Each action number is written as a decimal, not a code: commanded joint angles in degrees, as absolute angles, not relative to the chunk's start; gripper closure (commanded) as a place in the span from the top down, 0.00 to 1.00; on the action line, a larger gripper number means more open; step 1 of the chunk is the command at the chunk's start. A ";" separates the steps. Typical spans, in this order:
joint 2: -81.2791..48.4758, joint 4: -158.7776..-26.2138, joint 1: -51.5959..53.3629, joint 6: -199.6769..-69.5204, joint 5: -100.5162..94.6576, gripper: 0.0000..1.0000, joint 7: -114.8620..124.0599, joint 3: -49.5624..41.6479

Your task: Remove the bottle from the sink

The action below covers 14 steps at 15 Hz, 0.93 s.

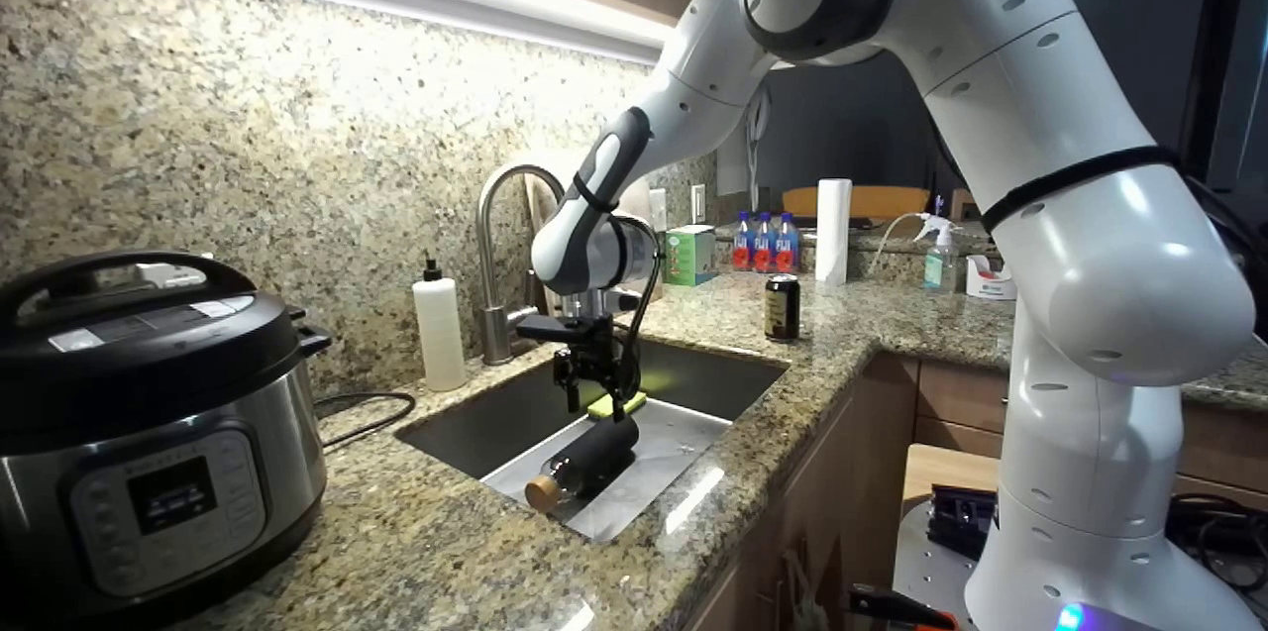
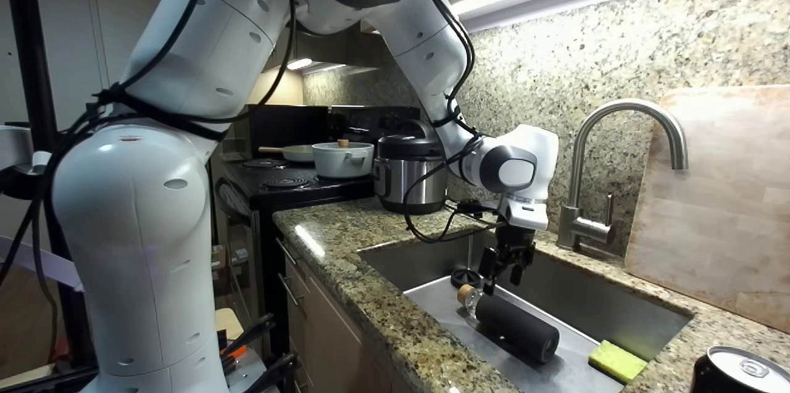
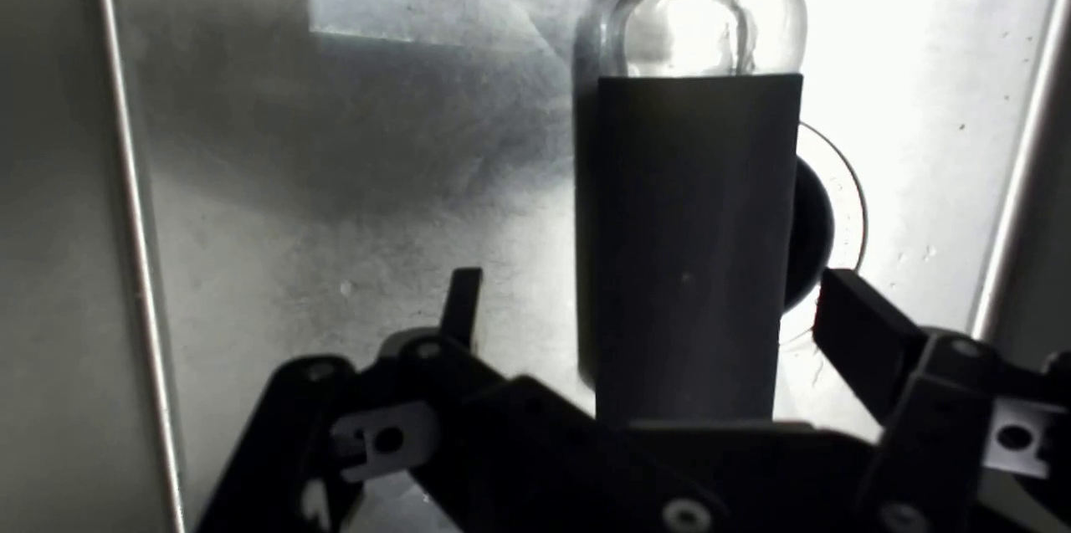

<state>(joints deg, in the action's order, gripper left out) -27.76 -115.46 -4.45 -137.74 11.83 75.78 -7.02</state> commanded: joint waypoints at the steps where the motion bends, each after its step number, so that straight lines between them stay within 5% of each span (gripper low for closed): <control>1: -26.23 -115.78 -2.92 -137.67 11.65 1.00 76.18 -7.93; 14: -39.79 -99.52 -8.41 -125.98 19.82 1.00 73.42 -6.13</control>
